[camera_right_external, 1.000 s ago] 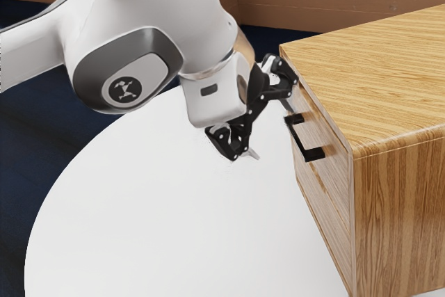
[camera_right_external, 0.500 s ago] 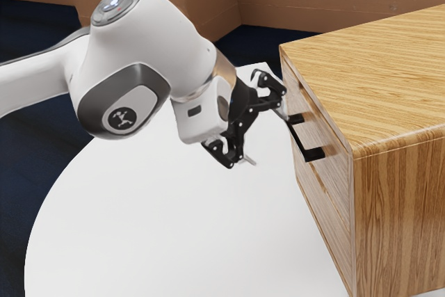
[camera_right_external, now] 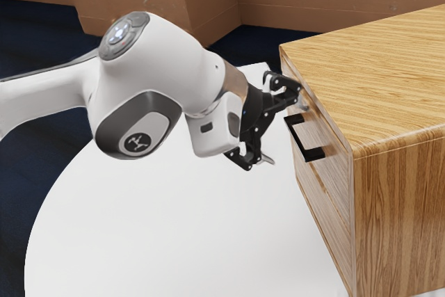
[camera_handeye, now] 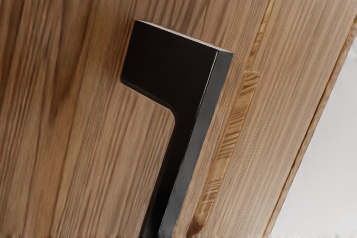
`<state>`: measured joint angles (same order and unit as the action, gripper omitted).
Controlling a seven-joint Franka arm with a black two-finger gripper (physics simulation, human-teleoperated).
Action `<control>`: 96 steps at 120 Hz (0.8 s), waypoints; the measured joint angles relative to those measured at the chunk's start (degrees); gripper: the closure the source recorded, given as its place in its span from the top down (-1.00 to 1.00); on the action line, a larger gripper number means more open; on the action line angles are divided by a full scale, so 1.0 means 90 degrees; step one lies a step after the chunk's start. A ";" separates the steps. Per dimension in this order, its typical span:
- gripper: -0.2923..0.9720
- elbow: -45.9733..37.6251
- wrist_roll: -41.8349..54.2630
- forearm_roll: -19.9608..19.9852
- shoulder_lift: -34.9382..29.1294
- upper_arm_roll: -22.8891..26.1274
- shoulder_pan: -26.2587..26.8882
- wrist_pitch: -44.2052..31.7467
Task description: Pull the drawer handle with one arm to open the drawer
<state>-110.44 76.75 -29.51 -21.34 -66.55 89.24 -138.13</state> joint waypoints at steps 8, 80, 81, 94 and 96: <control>0.63 -0.0113 0.0020 -0.0013 -0.0002 -0.0123 0.0006 0.0074; 0.08 0.2121 -0.0346 0.0695 0.0208 0.1220 -0.1894 0.4902; 0.11 0.2337 -0.0406 0.0735 0.0218 0.1358 -0.2004 0.5184; 0.32 0.3806 -0.1254 0.1116 0.0353 0.2589 -0.2685 0.7845; 0.34 0.3871 -0.1392 0.1156 0.0396 0.2652 -0.2706 0.8113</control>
<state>-75.59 64.22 -19.11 -17.77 -42.68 64.88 -65.12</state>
